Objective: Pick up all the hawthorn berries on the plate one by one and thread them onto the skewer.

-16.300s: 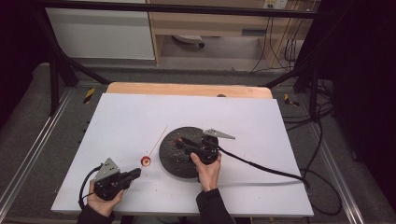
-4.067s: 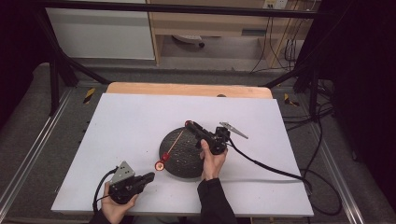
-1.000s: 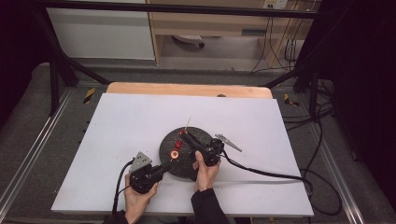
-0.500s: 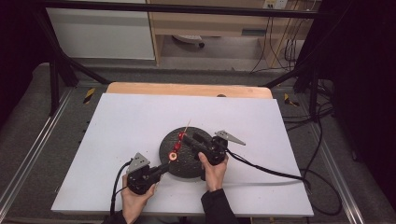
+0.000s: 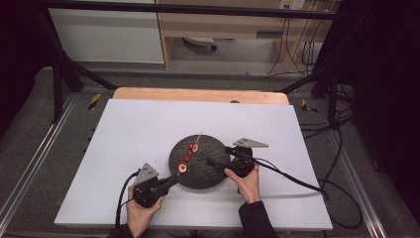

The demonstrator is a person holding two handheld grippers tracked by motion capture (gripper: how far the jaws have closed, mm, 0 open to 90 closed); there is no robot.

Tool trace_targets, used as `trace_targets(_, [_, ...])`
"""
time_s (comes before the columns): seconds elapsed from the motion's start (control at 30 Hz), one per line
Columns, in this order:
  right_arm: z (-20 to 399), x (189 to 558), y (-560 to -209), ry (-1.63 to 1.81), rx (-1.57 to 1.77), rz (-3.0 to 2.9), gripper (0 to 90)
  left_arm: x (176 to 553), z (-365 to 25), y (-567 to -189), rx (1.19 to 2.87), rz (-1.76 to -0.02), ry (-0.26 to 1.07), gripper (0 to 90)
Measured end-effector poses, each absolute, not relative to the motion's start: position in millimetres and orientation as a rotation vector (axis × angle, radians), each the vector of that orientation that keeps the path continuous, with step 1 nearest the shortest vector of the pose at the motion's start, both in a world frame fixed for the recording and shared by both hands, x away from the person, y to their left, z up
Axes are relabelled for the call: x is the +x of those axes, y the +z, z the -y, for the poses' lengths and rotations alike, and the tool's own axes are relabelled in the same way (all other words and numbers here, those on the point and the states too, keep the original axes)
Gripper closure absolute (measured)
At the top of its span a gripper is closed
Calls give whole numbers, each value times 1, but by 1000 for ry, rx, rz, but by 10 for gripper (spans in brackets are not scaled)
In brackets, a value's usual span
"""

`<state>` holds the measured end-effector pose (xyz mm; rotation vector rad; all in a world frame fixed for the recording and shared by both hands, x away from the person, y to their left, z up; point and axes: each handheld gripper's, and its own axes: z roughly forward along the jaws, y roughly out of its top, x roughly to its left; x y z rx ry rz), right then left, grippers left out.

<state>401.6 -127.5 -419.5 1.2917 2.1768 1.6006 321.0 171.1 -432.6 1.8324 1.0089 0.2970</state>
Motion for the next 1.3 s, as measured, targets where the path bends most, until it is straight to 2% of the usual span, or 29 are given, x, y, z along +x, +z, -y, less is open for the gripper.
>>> trace_targets(0.27, [151,397,-420,1447,1224,-2267,6,322,-172,-430,1868,-986,293,883])
trace_targets(0.63, [187,386,-428,1322,1161,-2328,5,328,-176,-417,1918,-980,277,883])
trace_targets(0.97, [220,377,-439,1264,1173,-2346,5,350,-170,-403,1991,-997,264,883])
trace_targets(1.3, [236,370,-449,1233,1175,-2367,5,367,-162,-396,2057,-1006,249,883])
